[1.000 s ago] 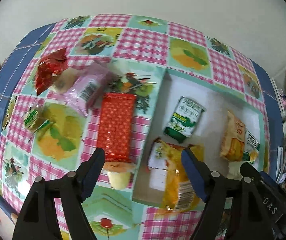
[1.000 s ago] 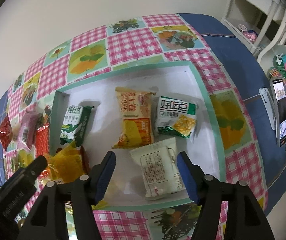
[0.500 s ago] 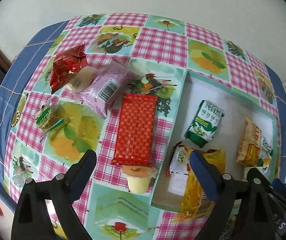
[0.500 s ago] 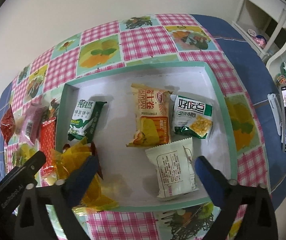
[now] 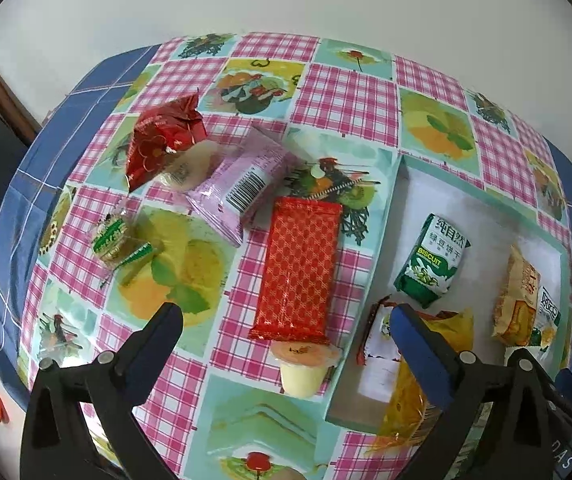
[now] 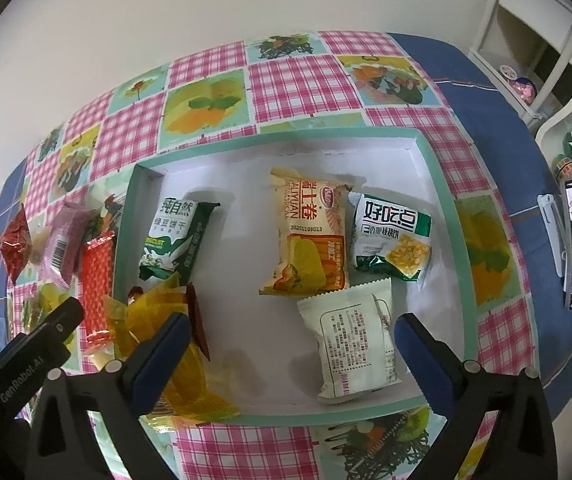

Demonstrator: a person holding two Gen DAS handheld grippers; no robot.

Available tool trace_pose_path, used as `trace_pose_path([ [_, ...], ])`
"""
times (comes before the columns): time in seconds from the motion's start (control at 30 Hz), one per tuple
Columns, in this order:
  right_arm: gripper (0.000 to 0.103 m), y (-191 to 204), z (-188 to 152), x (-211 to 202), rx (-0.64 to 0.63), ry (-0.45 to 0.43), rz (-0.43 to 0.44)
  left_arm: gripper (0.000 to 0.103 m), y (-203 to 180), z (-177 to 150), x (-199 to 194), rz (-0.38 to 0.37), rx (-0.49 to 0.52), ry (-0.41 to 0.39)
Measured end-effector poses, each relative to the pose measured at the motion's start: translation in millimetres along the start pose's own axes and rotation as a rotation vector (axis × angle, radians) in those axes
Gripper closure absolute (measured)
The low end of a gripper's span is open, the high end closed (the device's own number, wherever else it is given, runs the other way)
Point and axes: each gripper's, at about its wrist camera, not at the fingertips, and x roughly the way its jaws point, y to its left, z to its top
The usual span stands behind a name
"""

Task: Organize snacks
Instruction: 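Lower the yellow-orange bag into the tray and open the left gripper, then move both grippers back over the snack pile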

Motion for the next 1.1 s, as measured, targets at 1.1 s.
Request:
trace_pose_path([
  [1.1,0.0,161,-23,14,-0.221,0.011,0.086,0.0,188,34,4,0.115,-0.355,-0.031],
])
